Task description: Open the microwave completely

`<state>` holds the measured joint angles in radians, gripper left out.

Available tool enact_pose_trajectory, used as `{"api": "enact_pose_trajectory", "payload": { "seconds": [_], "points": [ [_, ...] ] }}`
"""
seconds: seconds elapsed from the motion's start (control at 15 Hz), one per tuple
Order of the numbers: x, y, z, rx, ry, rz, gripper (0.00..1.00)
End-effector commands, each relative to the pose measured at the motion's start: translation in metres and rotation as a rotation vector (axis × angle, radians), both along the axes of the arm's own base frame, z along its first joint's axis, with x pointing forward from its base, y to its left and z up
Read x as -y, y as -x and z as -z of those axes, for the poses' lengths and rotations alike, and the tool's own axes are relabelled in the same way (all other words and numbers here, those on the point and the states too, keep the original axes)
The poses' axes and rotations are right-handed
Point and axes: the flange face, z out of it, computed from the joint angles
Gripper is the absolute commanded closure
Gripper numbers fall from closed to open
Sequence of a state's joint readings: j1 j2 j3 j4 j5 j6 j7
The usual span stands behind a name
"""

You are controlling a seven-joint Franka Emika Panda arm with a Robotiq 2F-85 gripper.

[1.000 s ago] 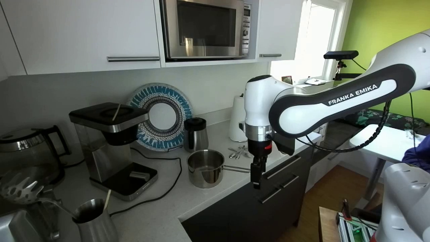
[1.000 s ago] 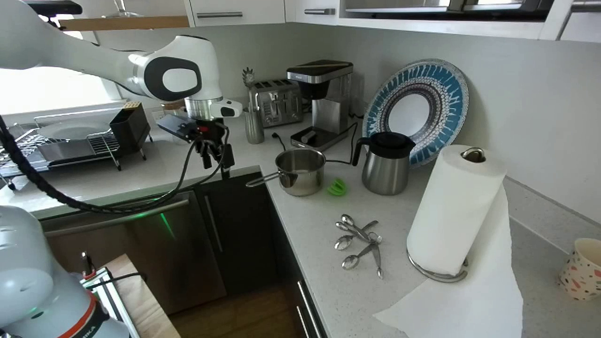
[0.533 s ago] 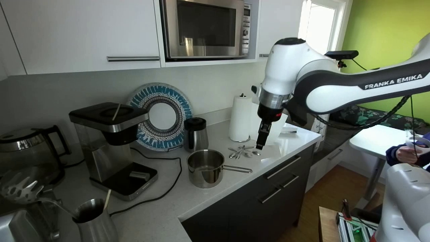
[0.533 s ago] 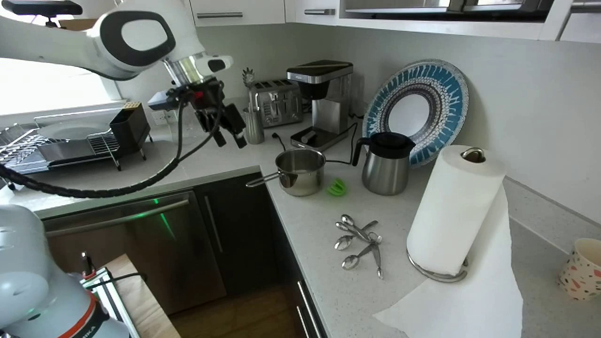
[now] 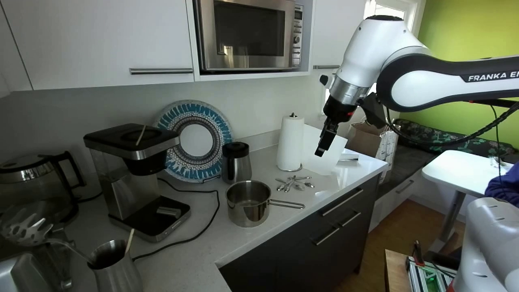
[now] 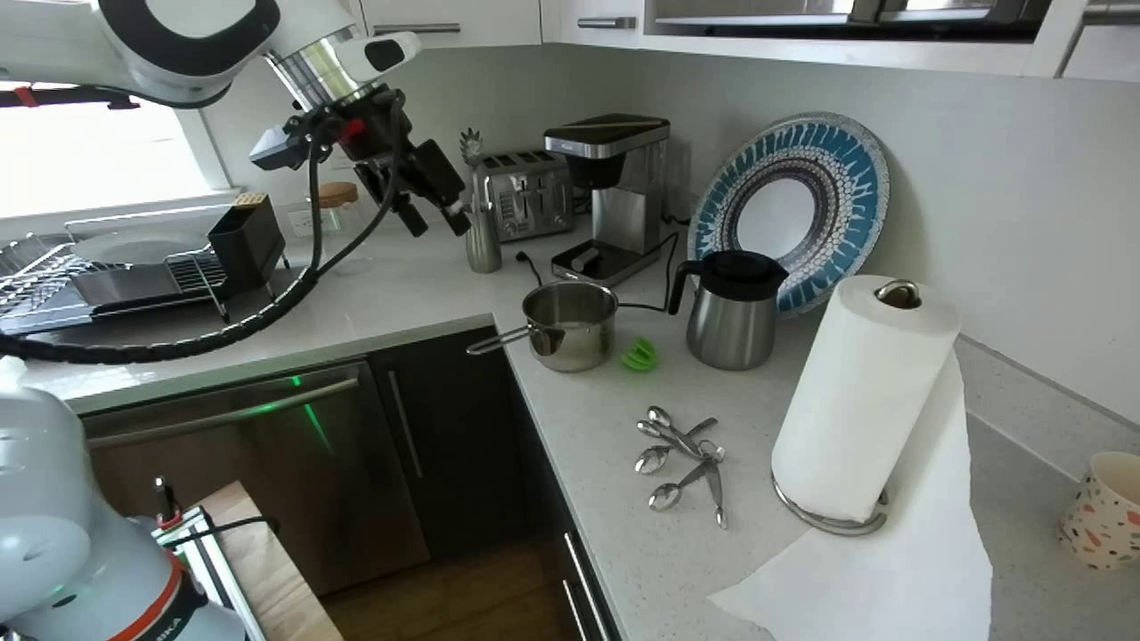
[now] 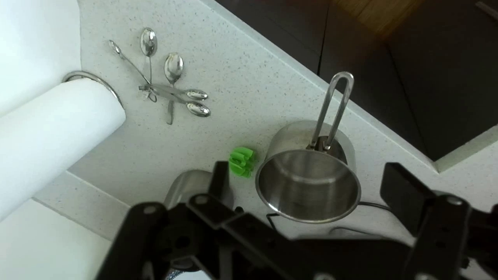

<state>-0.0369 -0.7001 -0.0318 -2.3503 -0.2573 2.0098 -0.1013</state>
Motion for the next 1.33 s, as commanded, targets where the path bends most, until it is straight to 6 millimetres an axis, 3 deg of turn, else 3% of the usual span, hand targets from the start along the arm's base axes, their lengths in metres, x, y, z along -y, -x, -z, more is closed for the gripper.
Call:
{"api": "enact_pose_trajectory", "payload": {
  "seconds": [0.0, 0.47, 0.6, 0.67, 0.73, 0.87, 0.93, 1.07, 1.27],
  "points": [
    [0.036, 0.009, -0.033, 0.121, -0.125, -0.044, 0.0],
    [0.193, 0.065, -0.11, 0.292, -0.337, -0.278, 0.0],
    [0.239, 0.081, -0.126, 0.274, -0.307, -0.107, 0.0],
    [0.214, 0.08, -0.113, 0.298, -0.314, -0.188, 0.0],
    [0.231, 0.089, -0.12, 0.309, -0.313, -0.152, 0.0],
    [0.241, 0.093, -0.127, 0.31, -0.306, -0.125, 0.0],
    [0.222, 0.082, -0.111, 0.321, -0.342, -0.139, 0.0],
    [0.21, 0.063, -0.104, 0.423, -0.297, -0.202, 0.0],
    [0.228, 0.044, -0.11, 0.533, -0.214, -0.314, 0.0]
  ]
}}
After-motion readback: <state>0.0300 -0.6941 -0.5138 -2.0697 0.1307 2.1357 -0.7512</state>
